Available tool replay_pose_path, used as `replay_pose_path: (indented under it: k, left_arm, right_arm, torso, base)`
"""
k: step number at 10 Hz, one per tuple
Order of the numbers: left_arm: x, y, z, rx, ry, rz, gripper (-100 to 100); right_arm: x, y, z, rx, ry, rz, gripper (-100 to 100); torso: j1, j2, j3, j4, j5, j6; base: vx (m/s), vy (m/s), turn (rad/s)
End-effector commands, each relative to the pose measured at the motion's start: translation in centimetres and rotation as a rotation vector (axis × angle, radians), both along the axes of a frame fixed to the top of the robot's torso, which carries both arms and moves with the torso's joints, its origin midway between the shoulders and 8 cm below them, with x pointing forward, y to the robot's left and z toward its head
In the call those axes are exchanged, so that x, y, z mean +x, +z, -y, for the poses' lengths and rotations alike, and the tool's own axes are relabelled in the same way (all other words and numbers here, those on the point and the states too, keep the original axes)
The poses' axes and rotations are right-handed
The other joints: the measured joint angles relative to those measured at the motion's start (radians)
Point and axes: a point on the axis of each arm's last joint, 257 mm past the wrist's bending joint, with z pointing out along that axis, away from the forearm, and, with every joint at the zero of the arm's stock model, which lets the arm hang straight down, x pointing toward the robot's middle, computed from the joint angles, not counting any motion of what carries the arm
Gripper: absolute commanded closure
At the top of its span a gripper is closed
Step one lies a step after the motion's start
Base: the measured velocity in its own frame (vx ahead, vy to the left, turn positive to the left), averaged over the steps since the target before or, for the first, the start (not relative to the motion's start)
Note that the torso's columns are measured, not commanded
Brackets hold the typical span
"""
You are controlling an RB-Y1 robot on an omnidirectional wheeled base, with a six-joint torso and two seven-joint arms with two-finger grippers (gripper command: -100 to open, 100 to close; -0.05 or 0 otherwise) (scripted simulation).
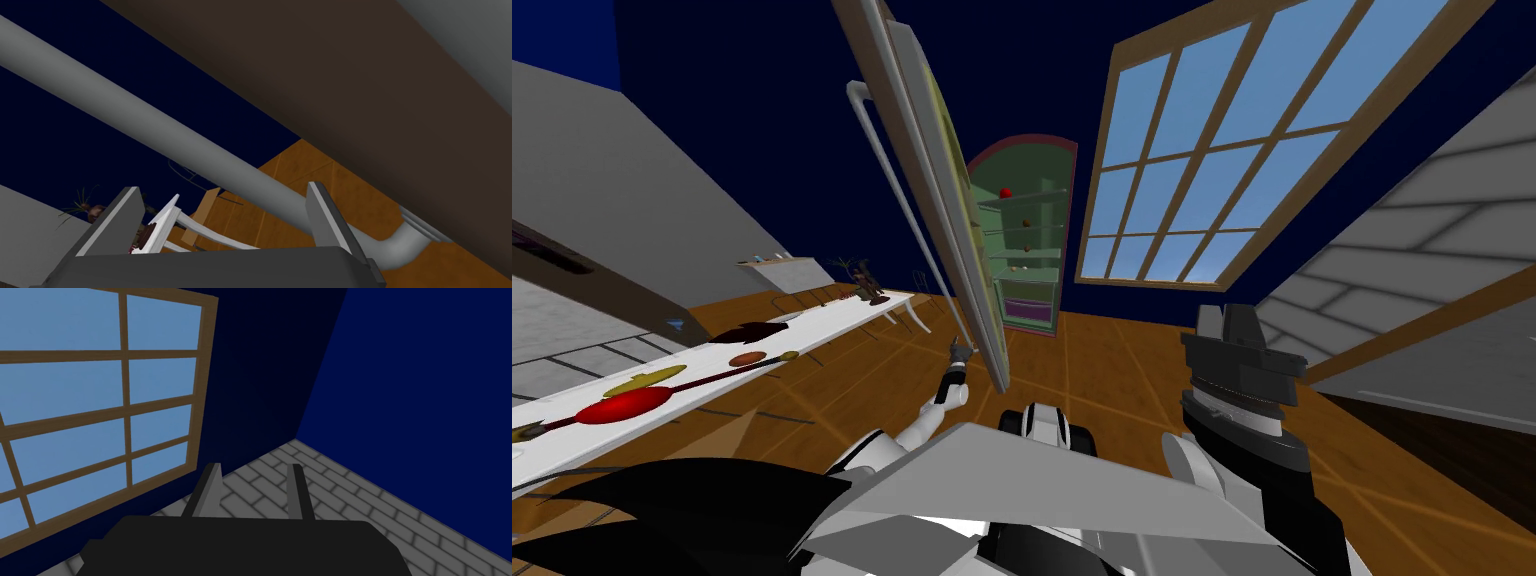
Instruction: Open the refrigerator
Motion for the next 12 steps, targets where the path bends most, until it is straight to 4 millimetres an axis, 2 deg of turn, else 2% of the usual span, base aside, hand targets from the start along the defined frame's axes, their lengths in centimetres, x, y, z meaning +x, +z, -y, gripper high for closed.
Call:
replay_pose_path:
  k: [1, 4, 5, 7, 8, 11, 12]
  left_arm:
    - [-0.6, 0.0, -0.9, -0.001, -0.001, -0.001, 100]
    - [-1.8, 0.2, -2.7, -0.001, -0.001, -0.001, 100]
    - [-0.3, 1.0, -3.2, 0.001, -0.001, -0.005, -100]
    - [0.8, 2.1, -4.2, 0.002, -0.002, -0.005, -100]
    - [1.3, 2.6, -4.7, 0.002, -0.002, -0.005, -100]
    - [2.9, 4.4, -6.1, 0.002, -0.003, -0.005, -100]
    - [2.9, 4.4, -6.1, 0.002, -0.003, -0.005, -100]
  right_arm:
    - [0.0, 0.0, 0.0, 0.0, 0.0, 0.0, 0]
    - [0.0, 0.0, 0.0, 0.0, 0.0, 0.0, 0]
    - [0.0, 0.0, 0.0, 0.0, 0.0, 0.0, 0]
    - [0.0, 0.0, 0.0, 0.0, 0.0, 0.0, 0]
    - [0.0, 0.0, 0.0, 0.0, 0.0, 0.0, 0]
    - [0.0, 0.0, 0.0, 0.0, 0.0, 0.0, 0]
    - [0.0, 0.0, 0.0, 0.0, 0.0, 0.0, 0]
  torso:
    - [0.0, -0.001, 0.0, 0.0, -0.001, 0.0]
    - [0.003, -0.001, 0.0, 0.002, 0.0, 0.001]
    - [0.002, -0.001, 0.0, 0.001, 0.0, 0.0]
    - [-0.012, -0.005, -0.003, -0.001, -0.004, 0.0]
    - [-0.007, -0.009, -0.004, -0.004, 0.002, 0.006]
    - [0.005, -0.004, -0.002, 0.0, 0.0, -0.001]
    - [0.004, -0.002, -0.001, 0.002, -0.001, 0.0]
  base:
    - [-0.013, 0.092, -0.22]
    - [-0.1, 0.17, -0.176]
    - [-0.101, 0.057, -0.044]
    - [-0.052, -0.083, 0.065]
    - [-0.05, -0.094, -0.038]
    - [-0.046, -0.069, -0.008]
    - [-0.03, -0.018, 0.007]
